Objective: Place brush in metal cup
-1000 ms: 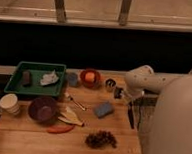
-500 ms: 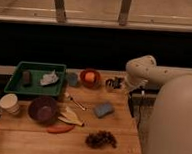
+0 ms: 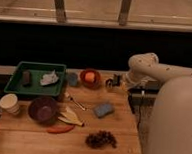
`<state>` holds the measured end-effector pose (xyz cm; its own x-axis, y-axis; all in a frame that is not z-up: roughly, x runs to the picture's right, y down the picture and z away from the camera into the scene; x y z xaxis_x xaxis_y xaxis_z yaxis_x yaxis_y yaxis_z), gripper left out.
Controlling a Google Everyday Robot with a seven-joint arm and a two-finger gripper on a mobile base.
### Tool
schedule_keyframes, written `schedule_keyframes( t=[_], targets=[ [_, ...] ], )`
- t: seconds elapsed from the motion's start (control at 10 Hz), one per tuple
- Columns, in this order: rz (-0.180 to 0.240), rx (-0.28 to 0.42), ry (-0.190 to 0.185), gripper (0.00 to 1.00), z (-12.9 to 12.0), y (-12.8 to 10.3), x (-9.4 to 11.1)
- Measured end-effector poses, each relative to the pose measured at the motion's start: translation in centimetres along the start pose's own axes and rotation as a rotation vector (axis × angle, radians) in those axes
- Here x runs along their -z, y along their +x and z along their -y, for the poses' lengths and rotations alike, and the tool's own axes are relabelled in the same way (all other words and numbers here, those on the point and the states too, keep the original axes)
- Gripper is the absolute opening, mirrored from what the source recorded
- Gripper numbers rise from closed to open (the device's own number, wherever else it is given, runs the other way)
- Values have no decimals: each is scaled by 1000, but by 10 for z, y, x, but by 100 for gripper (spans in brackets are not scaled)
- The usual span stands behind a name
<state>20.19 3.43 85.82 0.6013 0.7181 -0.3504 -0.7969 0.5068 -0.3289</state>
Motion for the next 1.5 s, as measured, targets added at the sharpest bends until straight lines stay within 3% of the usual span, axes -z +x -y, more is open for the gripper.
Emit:
schedule_keyframes(
  t=[0.2, 0.5, 0.8, 1.5],
  targets=[
    [13, -11, 14, 0, 1, 3, -2],
    [31, -25, 71, 0, 2, 6, -7],
    [47, -14, 47, 0, 7, 7, -15],
    [63, 75, -8, 0, -1, -27, -42]
  ],
)
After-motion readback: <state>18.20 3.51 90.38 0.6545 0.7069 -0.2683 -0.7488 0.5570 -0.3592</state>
